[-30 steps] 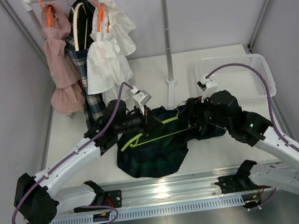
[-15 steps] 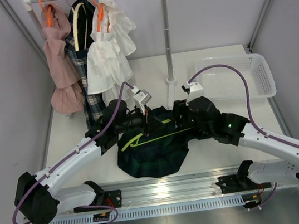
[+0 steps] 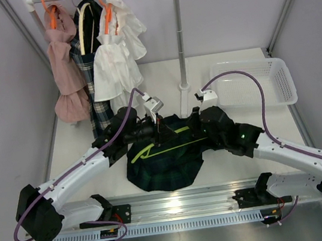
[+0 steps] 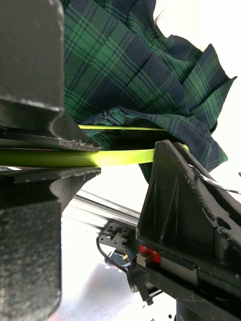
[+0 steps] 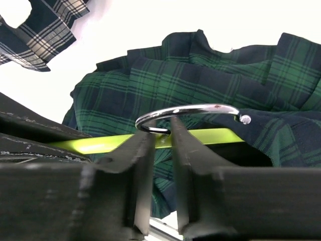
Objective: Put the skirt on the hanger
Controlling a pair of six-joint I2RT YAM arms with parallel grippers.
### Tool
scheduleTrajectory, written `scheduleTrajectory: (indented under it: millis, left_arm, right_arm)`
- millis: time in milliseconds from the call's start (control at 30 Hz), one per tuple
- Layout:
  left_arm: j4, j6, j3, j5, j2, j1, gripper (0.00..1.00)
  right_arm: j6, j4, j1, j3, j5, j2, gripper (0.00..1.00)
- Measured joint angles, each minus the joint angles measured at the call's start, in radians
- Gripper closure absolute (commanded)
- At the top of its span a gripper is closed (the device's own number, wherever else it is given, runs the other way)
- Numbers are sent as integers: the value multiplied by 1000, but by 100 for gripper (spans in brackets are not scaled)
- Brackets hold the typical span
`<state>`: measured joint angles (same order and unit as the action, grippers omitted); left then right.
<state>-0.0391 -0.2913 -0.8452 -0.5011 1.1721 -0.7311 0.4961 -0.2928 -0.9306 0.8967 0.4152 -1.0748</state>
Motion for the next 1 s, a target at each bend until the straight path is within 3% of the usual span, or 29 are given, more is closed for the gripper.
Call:
scheduleTrajectory:
  millis: [100, 233, 333, 633, 867, 1000]
  left_arm:
    - [-5, 0, 0, 1, 0, 0, 100]
    - [-12, 0, 0, 1, 5, 0, 100]
    - [-16, 0, -1, 2, 6, 0, 91]
    - [-55, 15, -18, 29, -2, -2, 49]
    - [-154, 49, -62, 112, -65, -4, 40]
    - [-230, 58, -84, 248, -203, -5, 35]
  right_arm:
    - [5, 8, -2, 0, 10, -5, 99]
    - [8, 15, -2, 0, 18, -8, 100]
    - [8, 15, -2, -2, 18, -8, 100]
    - [3, 16, -2, -13, 16, -8, 100]
    - [1, 12, 14, -14, 13, -6, 100]
    - [2, 5, 53, -14, 4, 2, 100]
